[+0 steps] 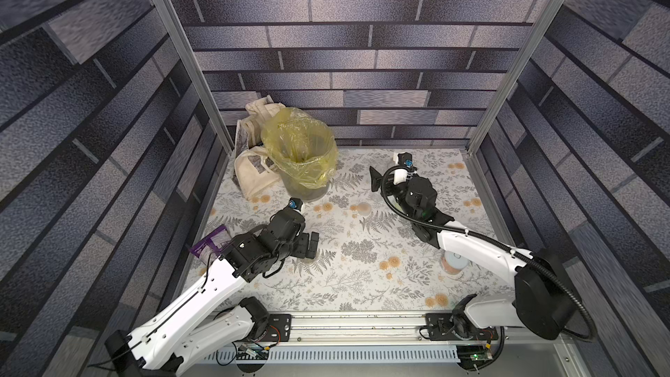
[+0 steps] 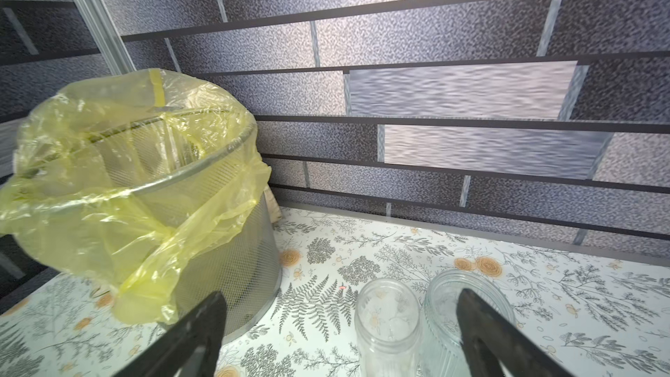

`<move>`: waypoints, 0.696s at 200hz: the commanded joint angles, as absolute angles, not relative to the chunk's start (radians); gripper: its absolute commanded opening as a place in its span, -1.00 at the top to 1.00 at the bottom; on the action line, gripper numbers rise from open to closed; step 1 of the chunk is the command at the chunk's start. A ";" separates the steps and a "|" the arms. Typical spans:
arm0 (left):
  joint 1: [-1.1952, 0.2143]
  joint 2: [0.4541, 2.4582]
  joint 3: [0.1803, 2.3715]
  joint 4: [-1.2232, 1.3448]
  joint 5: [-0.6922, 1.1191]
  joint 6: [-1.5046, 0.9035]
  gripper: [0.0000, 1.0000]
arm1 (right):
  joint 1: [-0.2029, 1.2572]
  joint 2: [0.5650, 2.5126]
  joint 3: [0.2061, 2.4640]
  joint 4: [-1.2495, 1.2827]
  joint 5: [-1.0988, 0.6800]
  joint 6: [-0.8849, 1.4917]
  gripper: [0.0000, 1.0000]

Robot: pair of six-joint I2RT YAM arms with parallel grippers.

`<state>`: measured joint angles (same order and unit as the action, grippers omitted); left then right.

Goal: Empty moldy mung beans from jars
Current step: Pick up the jar from the center of the board.

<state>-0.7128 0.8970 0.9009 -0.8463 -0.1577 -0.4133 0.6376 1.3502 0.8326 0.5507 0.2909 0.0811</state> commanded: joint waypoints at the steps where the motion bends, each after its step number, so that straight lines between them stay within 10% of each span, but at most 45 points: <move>1: -0.716 0.943 0.876 -0.880 -0.149 -0.444 -1.00 | 0.647 1.300 0.795 0.501 0.236 0.122 -1.00; 139: -0.704 0.911 0.801 -0.821 -0.221 -0.406 -1.00 | 0.663 1.242 0.657 0.540 0.184 0.204 -1.00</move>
<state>-0.7124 0.9382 0.8078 -0.8307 -0.2001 -0.4267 0.6483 1.2358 0.6762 0.4946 0.2028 0.1650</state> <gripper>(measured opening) 0.999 0.999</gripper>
